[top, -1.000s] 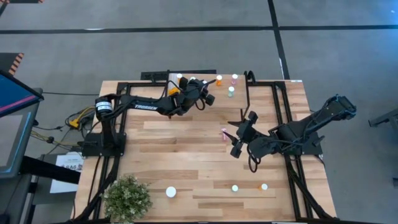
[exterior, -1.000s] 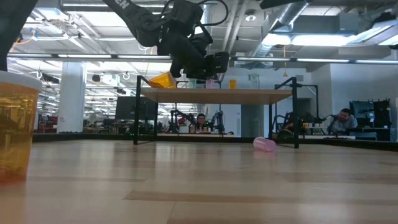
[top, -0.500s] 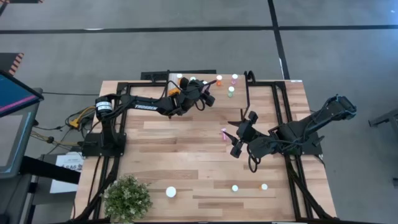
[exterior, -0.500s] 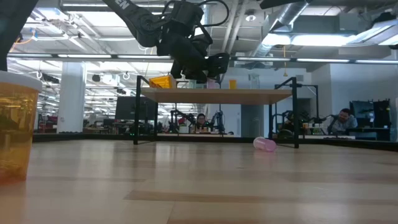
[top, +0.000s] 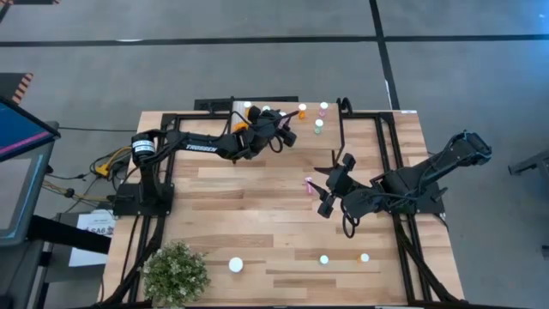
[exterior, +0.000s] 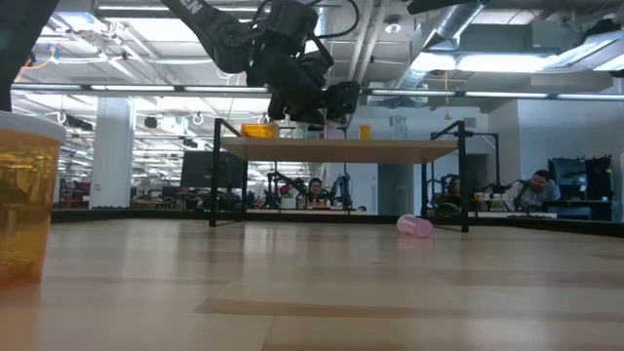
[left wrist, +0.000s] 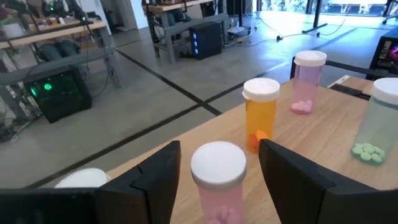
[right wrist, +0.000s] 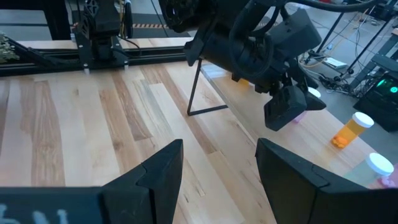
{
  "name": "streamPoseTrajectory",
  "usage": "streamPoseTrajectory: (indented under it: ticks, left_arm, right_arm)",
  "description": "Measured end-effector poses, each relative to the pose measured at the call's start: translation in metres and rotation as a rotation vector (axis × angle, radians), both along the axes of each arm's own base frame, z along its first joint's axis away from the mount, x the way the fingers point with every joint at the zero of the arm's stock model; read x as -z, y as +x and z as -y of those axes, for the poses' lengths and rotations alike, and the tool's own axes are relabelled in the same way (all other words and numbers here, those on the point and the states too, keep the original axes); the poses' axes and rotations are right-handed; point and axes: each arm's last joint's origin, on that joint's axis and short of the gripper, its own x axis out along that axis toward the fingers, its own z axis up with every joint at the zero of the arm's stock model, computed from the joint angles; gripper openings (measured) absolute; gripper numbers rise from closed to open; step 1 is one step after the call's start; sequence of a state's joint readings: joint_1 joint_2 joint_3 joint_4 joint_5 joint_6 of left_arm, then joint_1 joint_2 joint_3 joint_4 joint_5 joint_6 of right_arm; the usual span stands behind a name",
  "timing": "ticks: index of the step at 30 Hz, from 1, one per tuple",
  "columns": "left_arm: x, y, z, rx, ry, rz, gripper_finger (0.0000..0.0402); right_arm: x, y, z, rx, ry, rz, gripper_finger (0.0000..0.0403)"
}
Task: Pick and place medicine bottles onto shelf by color
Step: Adjust the big orange pill bottle on the shelf
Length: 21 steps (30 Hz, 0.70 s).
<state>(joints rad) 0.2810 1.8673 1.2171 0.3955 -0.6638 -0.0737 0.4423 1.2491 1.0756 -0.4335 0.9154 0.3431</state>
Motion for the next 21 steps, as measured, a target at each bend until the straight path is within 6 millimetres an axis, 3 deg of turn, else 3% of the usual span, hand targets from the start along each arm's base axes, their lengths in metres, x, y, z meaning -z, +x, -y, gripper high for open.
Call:
streamPoseTrajectory:
  ticks: [13,21]
  left_arm:
    - [-0.016,-0.005,0.004,0.006,0.023,0.028,0.0241]
    - [-0.036,-0.006,0.023,0.065,0.106,-0.005,0.0255]
  right_arm:
    - [0.000,0.000,0.000,0.000,0.000,-0.001,0.0223]
    - [0.000,0.000,0.000,0.000,-0.001,-0.001,0.0223]
